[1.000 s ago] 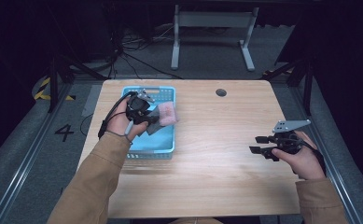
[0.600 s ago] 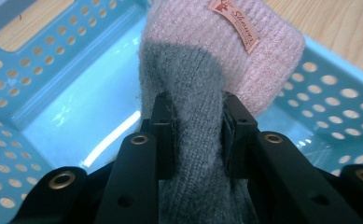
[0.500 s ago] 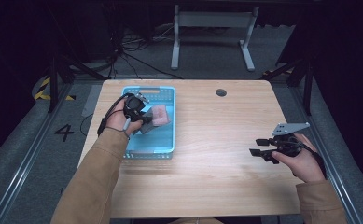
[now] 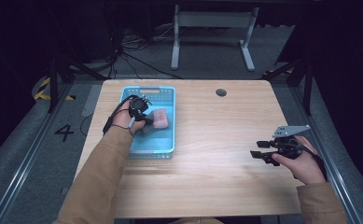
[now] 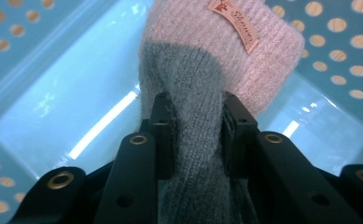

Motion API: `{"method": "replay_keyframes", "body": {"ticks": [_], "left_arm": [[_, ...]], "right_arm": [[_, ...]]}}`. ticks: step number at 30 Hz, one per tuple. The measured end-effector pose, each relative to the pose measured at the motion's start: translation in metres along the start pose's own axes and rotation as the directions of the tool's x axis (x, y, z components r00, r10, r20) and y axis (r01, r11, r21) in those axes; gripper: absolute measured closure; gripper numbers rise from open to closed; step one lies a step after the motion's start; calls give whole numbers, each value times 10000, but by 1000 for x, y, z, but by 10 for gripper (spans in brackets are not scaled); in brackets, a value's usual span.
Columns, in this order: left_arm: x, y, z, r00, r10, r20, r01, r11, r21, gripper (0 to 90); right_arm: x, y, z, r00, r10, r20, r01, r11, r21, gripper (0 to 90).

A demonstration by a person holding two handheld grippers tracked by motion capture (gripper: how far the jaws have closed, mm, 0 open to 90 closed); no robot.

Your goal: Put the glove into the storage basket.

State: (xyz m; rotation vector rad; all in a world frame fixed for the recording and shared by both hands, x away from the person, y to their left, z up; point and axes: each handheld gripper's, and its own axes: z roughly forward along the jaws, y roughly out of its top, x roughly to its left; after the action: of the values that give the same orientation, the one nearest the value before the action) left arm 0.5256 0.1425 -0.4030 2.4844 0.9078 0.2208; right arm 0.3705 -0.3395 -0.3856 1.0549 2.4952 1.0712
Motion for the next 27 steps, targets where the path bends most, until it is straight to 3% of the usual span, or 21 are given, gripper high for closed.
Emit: {"method": "replay_keyframes", "body": {"ticks": [5, 10, 16, 20, 23, 27], "left_arm": [[0, 5, 12, 9999, 55, 96, -60, 9985, 543, 700], [2, 10, 20, 9989, 448, -141, -434, 9953, 865, 686], [3, 11, 28, 9989, -253, -403, 290, 9952, 932, 572], [2, 10, 27, 9965, -405, -733, 460, 9962, 740, 433], [0, 9, 23, 9962, -487, -718, 532, 9966, 623, 398], [-2, 8, 15, 9950, -727, -687, 730, 9973, 23, 390]], "right_arm": [[-1, -2, -2, 10000, 5, 71, -5, 10000, -18, 457], [-1, -2, -2, 10000, 33, 69, -33, 10000, -50, 455], [-1, -2, -1, 10000, -61, 57, 61, 10000, -17, 451], [-1, -1, -1, 10000, -28, 44, 28, 10000, -81, 449], [-1, 0, -1, 10000, -92, 39, 92, 9999, -78, 447], [0, 1, 1, 9999, -166, 19, 166, 9998, -53, 446]]}}
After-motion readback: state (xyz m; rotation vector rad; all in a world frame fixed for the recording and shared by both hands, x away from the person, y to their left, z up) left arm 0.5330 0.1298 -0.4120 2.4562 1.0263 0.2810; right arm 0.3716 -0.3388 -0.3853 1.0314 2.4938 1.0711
